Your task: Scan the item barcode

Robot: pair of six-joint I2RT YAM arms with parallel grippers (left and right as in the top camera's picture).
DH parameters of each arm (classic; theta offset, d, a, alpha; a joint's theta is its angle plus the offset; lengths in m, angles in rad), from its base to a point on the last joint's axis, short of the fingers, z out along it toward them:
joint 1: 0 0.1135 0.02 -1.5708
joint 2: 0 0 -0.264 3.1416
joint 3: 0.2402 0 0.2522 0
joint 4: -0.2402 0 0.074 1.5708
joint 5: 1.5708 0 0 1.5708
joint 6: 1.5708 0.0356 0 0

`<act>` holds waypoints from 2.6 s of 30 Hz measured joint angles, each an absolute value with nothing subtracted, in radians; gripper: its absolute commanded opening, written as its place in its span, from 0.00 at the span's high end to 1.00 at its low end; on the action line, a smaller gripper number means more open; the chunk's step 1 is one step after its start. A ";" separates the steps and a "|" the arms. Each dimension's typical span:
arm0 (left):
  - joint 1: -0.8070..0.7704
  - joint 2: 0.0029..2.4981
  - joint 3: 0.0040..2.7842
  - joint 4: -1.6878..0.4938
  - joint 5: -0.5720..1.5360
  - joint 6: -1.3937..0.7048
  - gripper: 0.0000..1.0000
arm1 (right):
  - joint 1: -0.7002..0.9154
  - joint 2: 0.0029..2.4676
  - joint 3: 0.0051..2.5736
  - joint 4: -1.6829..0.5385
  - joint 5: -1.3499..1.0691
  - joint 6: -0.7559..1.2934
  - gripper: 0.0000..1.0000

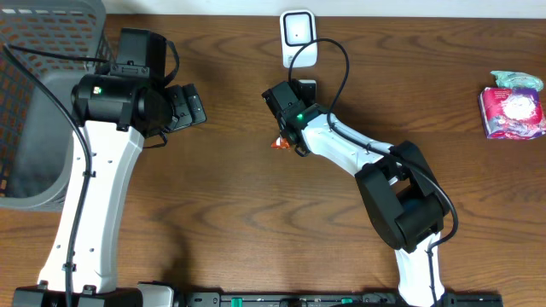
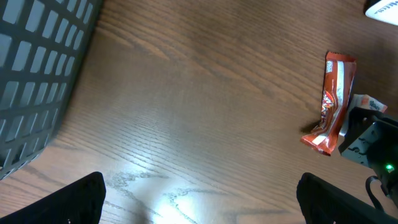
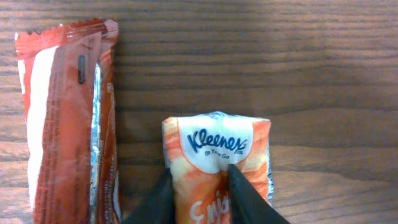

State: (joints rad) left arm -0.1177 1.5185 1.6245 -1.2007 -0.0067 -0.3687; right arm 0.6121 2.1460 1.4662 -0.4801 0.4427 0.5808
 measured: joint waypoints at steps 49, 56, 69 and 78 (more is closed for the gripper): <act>-0.118 1.518 1.624 -1.200 -0.007 -0.369 0.02 | -0.075 2.025 1.236 -0.512 -0.734 0.464 0.46; -0.118 1.518 1.625 -1.201 -0.006 -0.369 0.02 | -0.031 1.882 1.245 -0.594 -0.566 0.426 0.30; -0.118 1.518 1.625 -1.201 -0.007 -0.369 0.02 | 0.046 1.884 1.258 -0.558 -0.273 0.427 0.45; -0.118 1.518 1.625 -1.201 -0.006 -0.369 0.02 | 0.038 2.046 1.278 -0.403 -0.432 0.347 0.69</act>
